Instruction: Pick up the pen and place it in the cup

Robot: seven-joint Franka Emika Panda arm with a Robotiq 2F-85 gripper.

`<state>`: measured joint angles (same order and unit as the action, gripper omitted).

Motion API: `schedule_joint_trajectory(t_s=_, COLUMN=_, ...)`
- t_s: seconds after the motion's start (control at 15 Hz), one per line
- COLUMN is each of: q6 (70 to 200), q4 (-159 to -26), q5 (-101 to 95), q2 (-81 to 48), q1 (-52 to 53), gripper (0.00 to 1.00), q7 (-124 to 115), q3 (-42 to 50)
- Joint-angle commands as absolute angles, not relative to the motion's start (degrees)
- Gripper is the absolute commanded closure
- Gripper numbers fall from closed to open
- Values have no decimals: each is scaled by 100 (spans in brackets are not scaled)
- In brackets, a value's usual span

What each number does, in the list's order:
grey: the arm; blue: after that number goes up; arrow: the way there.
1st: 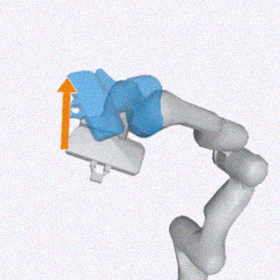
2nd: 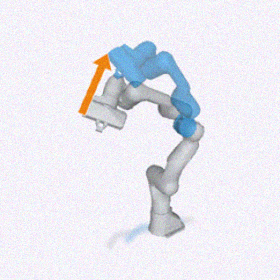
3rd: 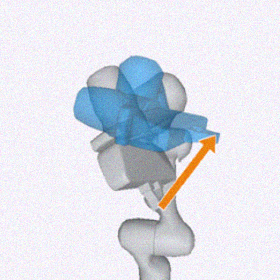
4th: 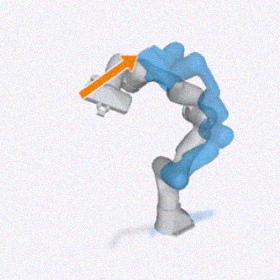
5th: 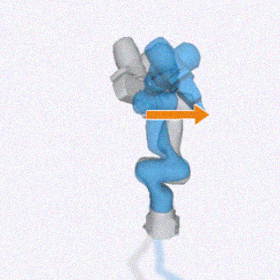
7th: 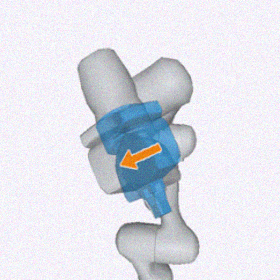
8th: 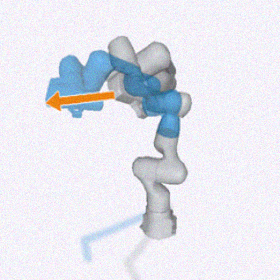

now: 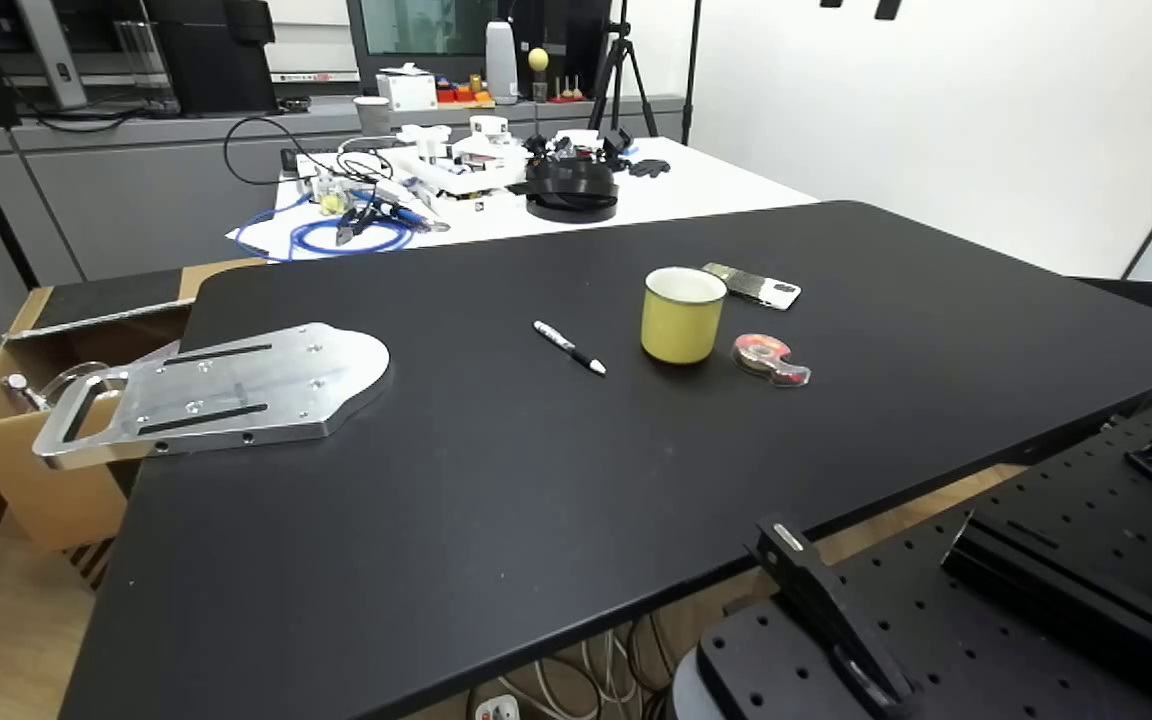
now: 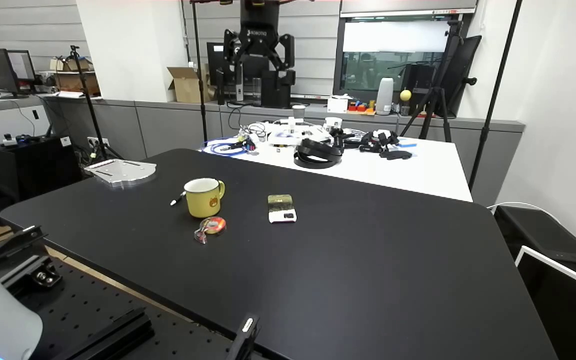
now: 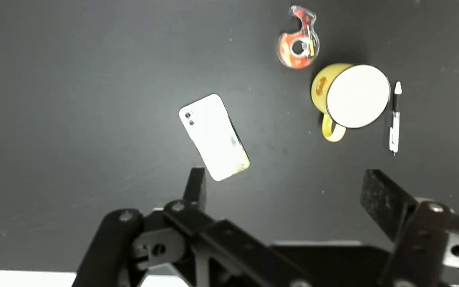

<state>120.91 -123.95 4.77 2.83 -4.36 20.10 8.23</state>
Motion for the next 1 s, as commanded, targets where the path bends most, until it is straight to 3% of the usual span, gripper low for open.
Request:
schedule_joint_trajectory(t_s=0.0, q6=12340, q4=-11926, q5=633, q2=-141, q1=-223, gripper=0, q7=1771, q3=458)
schedule_joint_trajectory(t_s=0.93, q6=13496, q4=-12649, q5=676, q2=-243, q1=864, gripper=0, q7=397, q3=-861)
